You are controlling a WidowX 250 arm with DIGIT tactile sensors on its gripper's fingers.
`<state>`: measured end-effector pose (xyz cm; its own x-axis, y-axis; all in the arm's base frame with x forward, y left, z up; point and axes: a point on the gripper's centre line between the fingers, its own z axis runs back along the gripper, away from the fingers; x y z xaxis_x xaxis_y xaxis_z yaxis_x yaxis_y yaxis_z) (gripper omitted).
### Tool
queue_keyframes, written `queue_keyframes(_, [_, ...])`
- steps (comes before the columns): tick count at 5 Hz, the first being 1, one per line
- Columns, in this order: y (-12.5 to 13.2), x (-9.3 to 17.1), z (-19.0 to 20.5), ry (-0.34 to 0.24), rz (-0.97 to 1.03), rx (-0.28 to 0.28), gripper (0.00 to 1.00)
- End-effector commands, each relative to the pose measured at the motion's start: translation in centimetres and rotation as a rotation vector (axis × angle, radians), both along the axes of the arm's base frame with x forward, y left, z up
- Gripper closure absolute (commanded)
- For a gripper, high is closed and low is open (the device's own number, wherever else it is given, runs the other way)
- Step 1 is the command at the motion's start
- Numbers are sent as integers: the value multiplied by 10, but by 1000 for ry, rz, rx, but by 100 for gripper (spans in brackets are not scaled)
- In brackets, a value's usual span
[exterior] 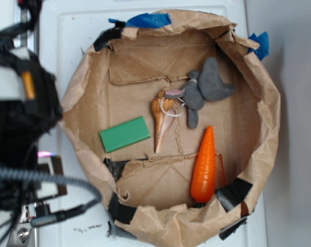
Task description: Grab the shell.
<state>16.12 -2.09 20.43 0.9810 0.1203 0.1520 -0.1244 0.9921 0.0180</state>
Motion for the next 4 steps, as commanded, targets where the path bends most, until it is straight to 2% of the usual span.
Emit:
queue_keyframes(1, [23, 44, -15, -15, 20, -45, 0])
queue_keyframes(3, [42, 81, -9, -1, 61, -115, 0])
queue_keyframes(4, [48, 89, -16, 4, 80, -130, 0])
